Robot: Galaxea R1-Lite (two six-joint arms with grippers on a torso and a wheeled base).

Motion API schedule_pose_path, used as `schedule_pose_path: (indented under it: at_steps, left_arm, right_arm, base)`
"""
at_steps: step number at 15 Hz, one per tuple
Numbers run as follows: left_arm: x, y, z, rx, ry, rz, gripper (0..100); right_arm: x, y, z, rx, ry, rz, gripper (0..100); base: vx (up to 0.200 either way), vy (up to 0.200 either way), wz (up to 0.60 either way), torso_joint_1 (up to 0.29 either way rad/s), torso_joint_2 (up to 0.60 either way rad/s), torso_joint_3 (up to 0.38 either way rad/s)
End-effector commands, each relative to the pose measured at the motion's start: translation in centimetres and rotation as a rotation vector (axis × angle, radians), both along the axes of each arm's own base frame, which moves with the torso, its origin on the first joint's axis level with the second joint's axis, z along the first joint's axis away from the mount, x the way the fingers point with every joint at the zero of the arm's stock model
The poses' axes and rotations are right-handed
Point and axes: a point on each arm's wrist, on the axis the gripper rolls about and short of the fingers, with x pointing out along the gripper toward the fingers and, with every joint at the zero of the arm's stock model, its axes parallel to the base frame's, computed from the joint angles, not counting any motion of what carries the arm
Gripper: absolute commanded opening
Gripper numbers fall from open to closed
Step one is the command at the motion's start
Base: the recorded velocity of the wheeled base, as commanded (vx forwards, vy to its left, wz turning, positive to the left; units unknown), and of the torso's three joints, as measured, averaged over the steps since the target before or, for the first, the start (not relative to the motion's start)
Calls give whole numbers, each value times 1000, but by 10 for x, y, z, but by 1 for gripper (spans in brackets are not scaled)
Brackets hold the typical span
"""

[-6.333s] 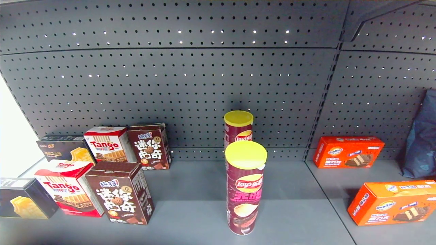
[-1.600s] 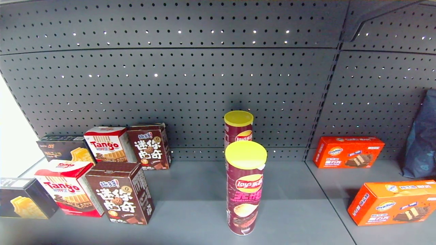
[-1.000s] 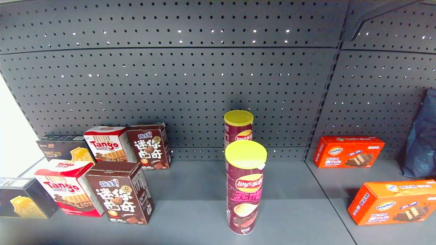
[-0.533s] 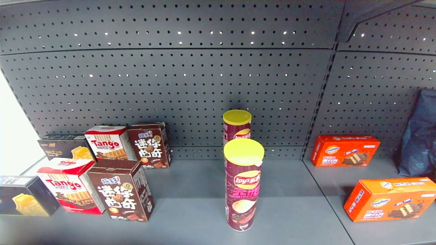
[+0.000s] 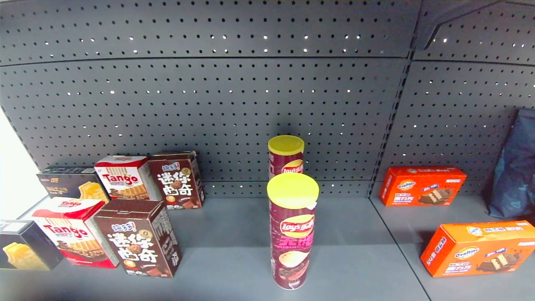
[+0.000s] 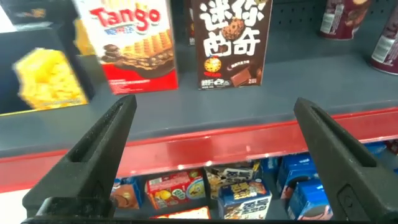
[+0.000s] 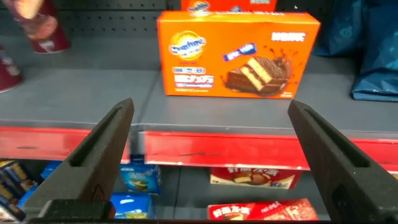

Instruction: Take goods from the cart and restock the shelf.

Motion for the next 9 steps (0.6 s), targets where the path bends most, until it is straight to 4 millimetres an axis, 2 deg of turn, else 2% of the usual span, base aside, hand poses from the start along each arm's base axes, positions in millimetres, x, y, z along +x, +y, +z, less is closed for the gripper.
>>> schedule_pose_path:
  at_steps: [1, 6, 7, 9]
  left_arm:
    - [0, 0, 0, 1, -3, -1, 100]
    - [0, 0, 0, -1, -2, -1, 100]
    - [0, 0, 0, -1, -1, 1, 100]
    - [0, 0, 0, -2, -2, 1, 100]
  right_arm:
    - [0, 0, 0, 0, -1, 1, 100]
    - [0, 0, 0, 0, -2, 1, 100]
    - [0, 0, 0, 0, -1, 1, 100]
    - [0, 0, 0, 0, -1, 1, 100]
  base:
    - [0, 0, 0, 0, 0, 0]
    - [0, 0, 0, 0, 0, 0]
    - [-200, 0, 0, 7, 7, 7]
    - [0, 0, 0, 0, 0, 0]
